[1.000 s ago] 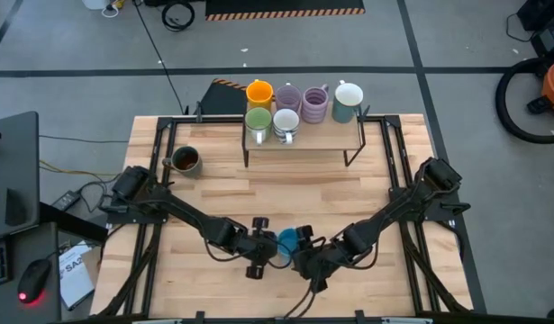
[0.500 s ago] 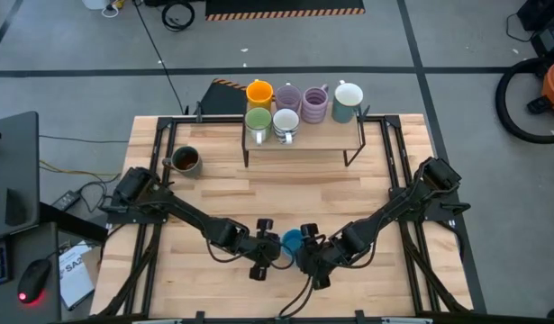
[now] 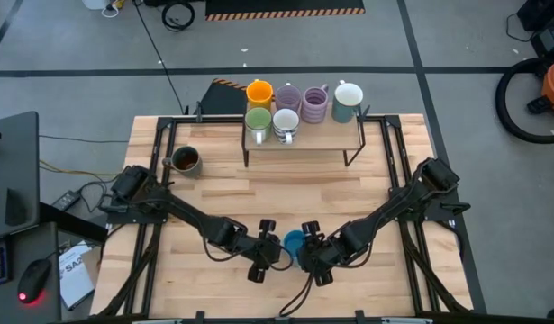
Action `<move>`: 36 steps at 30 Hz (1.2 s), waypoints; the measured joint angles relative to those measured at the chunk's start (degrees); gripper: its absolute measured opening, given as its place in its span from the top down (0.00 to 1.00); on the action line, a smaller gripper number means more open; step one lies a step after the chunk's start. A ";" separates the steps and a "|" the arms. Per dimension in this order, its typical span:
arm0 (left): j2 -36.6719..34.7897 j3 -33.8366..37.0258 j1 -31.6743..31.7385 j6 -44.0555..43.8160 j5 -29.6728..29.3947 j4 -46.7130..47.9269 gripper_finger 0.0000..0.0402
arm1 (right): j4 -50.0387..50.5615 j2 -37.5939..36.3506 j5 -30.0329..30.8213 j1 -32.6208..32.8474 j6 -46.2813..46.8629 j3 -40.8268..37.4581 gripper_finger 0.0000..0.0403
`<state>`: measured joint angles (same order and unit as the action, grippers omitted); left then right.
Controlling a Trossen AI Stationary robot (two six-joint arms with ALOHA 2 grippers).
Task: Place coffee mugs
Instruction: Put the light blue mug on the shelf
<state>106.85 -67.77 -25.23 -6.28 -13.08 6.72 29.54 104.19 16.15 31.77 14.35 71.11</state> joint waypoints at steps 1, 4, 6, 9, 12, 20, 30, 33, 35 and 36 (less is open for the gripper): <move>0.00 0.00 0.24 -0.10 -0.19 0.01 0.56 | -0.54 0.54 0.24 -0.10 0.02 -0.04 0.58; 0.00 0.02 0.71 -0.79 -0.40 0.35 0.56 | -0.95 1.45 0.91 -0.25 0.07 -0.11 0.59; 0.00 0.02 0.74 -0.84 -0.35 0.46 0.56 | -1.36 1.67 0.95 -0.38 0.04 -0.13 0.59; 0.00 0.02 0.70 -0.85 -0.22 0.60 0.56 | -1.37 1.67 0.97 -0.52 0.07 -0.13 0.61; -0.35 0.02 0.63 -0.55 -0.18 1.58 0.56 | -1.02 1.67 1.16 -0.62 -0.01 -0.13 0.66; -6.45 0.07 0.67 -0.30 -1.11 9.64 0.56 | 2.99 0.96 0.65 -0.82 -1.25 -0.17 0.81; -13.51 0.04 0.65 0.30 -5.37 15.95 0.56 | 13.49 -5.24 0.66 -1.37 -10.35 -0.19 0.90; -14.06 0.04 0.63 1.58 -5.34 16.17 0.56 | 15.68 -8.66 0.99 -1.96 -15.15 -0.19 0.89; -14.08 0.04 0.63 2.88 -5.32 16.11 0.56 | 16.77 -11.33 1.01 -2.86 -17.77 -0.19 0.89; -14.08 0.04 0.63 3.55 -5.16 16.09 0.56 | 17.39 -12.74 1.01 -3.44 -18.94 -0.19 0.90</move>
<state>92.77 -67.72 -24.60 -2.73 -18.24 22.81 46.94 91.45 17.17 28.33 -4.59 70.91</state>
